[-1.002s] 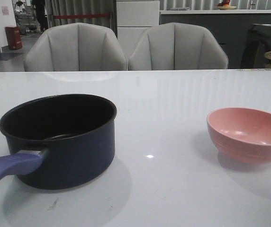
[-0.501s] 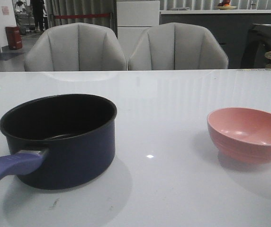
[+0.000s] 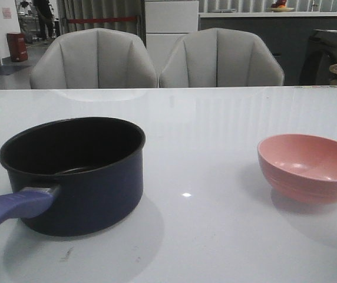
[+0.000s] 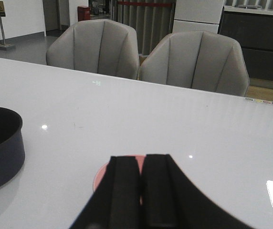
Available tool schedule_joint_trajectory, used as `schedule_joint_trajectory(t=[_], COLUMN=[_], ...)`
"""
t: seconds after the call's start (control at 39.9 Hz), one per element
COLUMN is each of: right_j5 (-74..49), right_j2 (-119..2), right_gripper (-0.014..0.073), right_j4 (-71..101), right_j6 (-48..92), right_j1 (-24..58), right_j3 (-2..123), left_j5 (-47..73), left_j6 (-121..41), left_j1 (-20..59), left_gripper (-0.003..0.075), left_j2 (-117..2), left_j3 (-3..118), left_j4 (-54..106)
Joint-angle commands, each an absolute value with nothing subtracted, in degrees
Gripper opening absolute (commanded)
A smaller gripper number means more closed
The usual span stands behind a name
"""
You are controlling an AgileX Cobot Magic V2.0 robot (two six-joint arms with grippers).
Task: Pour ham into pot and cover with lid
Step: 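Grasp the blue knob of the glass lid with the left gripper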
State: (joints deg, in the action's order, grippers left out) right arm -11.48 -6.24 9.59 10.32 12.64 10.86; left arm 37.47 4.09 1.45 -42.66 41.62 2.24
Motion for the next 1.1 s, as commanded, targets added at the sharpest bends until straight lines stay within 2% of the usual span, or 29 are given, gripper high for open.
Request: schedule_joint_trajectory(t=[0.0, 0.25, 0.53, 1.08], right_j5=[-6.8, -6.8, -6.8, -6.8], right_j2=[-6.8, -6.8, -6.8, -6.8], right_gripper=[0.0145, 0.0145, 0.0145, 0.0145], right_j4=[9.7, 9.7, 9.7, 9.7], right_j6=[10.5, 10.5, 10.5, 10.5], right_j1=[12.8, 12.8, 12.8, 12.8], right_j3=[12.5, 12.5, 12.5, 12.5], left_j5=[38.3, 52.1, 57.4, 62.5], left_j6=[4.8, 4.8, 4.8, 5.5], left_j1=[-0.9, -2.0, -2.0, -3.2], left_gripper=[0.0633, 0.0633, 0.0633, 0.0672], left_j2=[-48.5, -66.9, -81.9, -95.4], left_j3=[46.5, 56.9, 64.7, 70.6], left_j4=[3.6, 5.7, 6.6, 5.1])
